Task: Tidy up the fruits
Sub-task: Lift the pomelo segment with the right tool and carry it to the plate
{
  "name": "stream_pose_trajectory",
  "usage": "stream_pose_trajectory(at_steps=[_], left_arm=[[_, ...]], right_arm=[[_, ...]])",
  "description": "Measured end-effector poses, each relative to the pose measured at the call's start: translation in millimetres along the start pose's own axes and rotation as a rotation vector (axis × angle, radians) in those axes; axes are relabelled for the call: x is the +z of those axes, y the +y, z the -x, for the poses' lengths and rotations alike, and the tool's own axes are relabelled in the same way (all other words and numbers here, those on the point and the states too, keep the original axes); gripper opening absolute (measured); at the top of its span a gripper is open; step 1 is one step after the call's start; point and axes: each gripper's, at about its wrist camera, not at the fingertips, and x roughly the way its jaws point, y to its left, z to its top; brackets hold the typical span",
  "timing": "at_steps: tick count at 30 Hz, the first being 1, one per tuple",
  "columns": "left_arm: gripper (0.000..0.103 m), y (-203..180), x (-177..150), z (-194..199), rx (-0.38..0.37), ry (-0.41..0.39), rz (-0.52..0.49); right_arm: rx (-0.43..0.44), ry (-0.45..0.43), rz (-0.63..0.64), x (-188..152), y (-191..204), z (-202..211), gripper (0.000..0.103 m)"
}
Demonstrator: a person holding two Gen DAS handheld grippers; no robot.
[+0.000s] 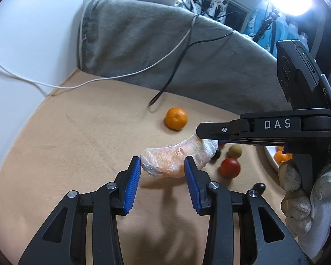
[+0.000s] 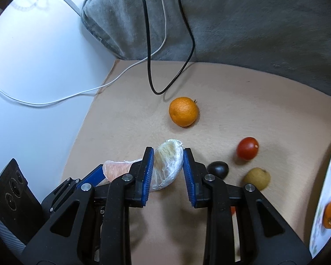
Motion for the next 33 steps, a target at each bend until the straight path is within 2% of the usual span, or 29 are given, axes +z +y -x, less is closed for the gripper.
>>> stream_pose_trajectory(at_steps=[14,33], left_arm=[[0.039,-49,7,7,-0.069,-0.036,-0.060],[0.039,-132,15,-14,-0.174,-0.018,-0.161]], right_arm=[[-0.021,-0.080,-0.037,-10,-28,53,0.028],[-0.073,-0.172,-0.130,-21,-101,122,0.028]])
